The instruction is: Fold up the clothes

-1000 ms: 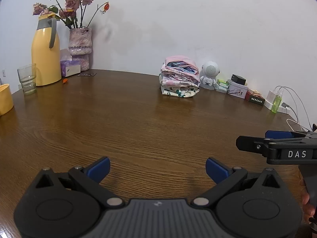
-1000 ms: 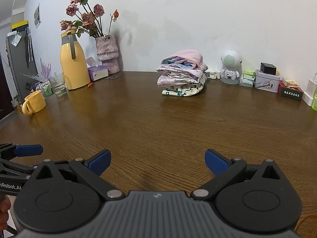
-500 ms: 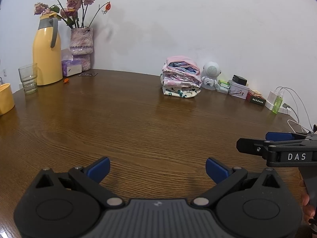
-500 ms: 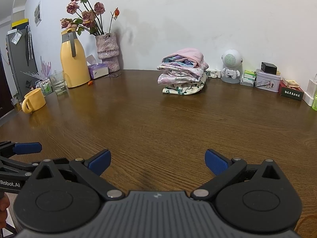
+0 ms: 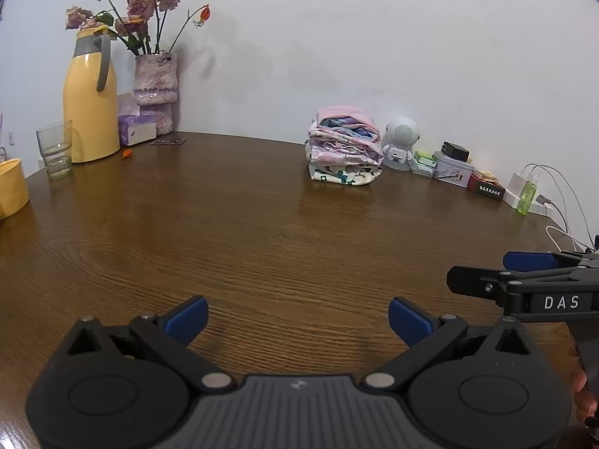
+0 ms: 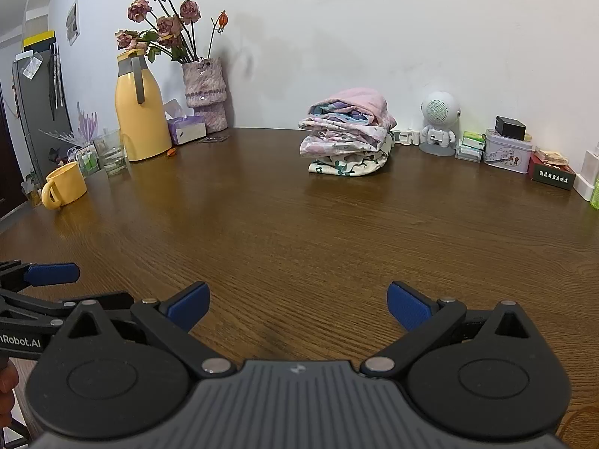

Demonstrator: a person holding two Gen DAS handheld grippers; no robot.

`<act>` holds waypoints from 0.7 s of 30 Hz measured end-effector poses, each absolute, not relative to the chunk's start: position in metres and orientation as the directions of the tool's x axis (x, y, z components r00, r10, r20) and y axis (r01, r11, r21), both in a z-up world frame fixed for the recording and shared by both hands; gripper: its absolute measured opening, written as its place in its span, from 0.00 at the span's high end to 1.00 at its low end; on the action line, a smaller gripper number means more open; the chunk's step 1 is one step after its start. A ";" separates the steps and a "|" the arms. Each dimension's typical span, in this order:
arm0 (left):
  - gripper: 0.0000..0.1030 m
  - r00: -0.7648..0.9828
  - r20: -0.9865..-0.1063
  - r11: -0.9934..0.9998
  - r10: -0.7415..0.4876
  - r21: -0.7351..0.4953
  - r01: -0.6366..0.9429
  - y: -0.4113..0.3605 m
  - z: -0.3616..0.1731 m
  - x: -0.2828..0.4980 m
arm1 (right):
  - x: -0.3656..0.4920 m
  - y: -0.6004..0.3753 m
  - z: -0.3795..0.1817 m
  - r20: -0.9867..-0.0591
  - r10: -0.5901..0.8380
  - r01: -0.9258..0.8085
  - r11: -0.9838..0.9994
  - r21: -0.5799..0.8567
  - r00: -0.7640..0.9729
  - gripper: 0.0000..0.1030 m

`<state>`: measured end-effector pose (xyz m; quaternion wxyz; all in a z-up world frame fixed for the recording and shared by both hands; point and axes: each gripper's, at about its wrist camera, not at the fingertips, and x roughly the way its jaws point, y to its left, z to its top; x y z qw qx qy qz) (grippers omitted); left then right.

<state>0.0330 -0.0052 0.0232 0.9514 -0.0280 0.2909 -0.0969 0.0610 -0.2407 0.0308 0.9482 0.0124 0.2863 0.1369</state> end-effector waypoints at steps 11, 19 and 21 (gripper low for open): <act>0.00 0.810 -0.549 0.979 -0.206 -0.114 0.172 -0.003 0.022 0.034 | 0.062 -0.239 0.030 -0.546 0.265 -0.254 0.962 0.097 0.794 0.00; 0.00 0.807 -0.553 0.978 -0.207 -0.118 0.170 -0.004 0.021 0.035 | 0.062 -0.238 0.029 -0.550 0.265 -0.255 0.962 0.096 0.792 0.00; 0.00 0.808 -0.551 0.978 -0.207 -0.120 0.168 -0.003 0.021 0.036 | 0.062 -0.238 0.029 -0.552 0.264 -0.255 0.962 0.096 0.791 0.00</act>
